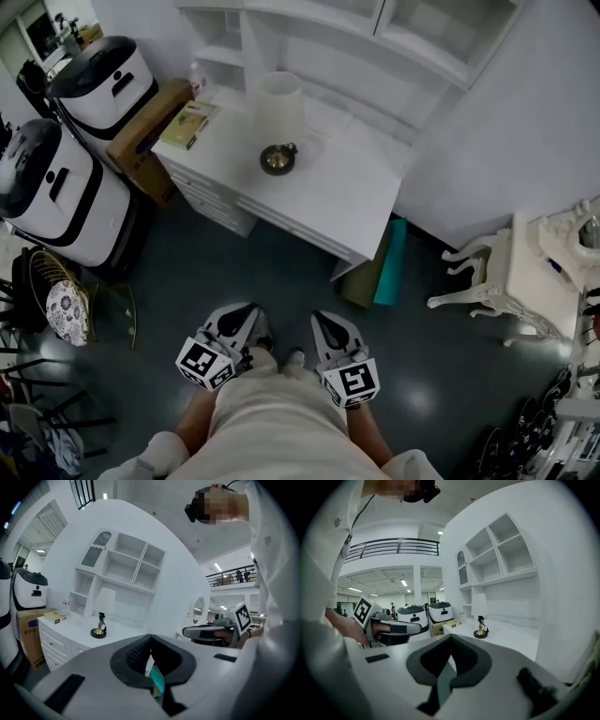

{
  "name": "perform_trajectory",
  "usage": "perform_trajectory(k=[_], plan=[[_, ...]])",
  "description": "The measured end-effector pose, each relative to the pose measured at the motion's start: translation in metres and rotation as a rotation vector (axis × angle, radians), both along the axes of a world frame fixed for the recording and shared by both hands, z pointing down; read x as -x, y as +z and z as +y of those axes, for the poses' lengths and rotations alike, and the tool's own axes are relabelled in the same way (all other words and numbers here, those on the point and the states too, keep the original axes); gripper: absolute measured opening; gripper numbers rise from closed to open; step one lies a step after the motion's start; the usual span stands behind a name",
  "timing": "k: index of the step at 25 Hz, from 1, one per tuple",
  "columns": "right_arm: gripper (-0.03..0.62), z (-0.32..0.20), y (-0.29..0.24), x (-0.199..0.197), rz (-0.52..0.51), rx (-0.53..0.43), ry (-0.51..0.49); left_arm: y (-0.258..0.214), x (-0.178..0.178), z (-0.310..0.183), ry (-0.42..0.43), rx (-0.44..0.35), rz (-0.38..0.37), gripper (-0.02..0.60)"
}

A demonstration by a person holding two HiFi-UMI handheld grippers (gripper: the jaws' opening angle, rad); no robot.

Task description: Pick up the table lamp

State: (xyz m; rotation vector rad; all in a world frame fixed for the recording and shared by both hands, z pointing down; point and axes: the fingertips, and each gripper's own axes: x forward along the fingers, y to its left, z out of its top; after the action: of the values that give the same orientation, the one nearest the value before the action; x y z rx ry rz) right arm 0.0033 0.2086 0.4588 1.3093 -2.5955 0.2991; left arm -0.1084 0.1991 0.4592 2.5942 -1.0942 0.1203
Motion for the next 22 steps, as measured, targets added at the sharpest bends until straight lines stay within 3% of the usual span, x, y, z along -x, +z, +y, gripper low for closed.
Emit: perform_trajectory(k=[3, 7, 15, 22], plan=[[0.011, -0.03, -0.007, 0.011, 0.005, -0.015, 0.012, -0.006, 0.007, -0.03, 0.023, -0.02, 0.006, 0.009], [0.012, -0.064, -0.017, 0.025, -0.063, 0.005, 0.051, -0.011, 0.024, -0.064, 0.045, -0.039, -0.013, 0.009], [0.012, -0.107, -0.012, 0.052, -0.037, 0.033, 0.121, -0.007, 0.055, -0.113, 0.089, -0.065, -0.054, 0.009], [0.011, -0.124, -0.001, 0.057, 0.0, 0.046, 0.151, 0.007, 0.056, -0.141, 0.123, -0.031, -0.066, 0.009]])
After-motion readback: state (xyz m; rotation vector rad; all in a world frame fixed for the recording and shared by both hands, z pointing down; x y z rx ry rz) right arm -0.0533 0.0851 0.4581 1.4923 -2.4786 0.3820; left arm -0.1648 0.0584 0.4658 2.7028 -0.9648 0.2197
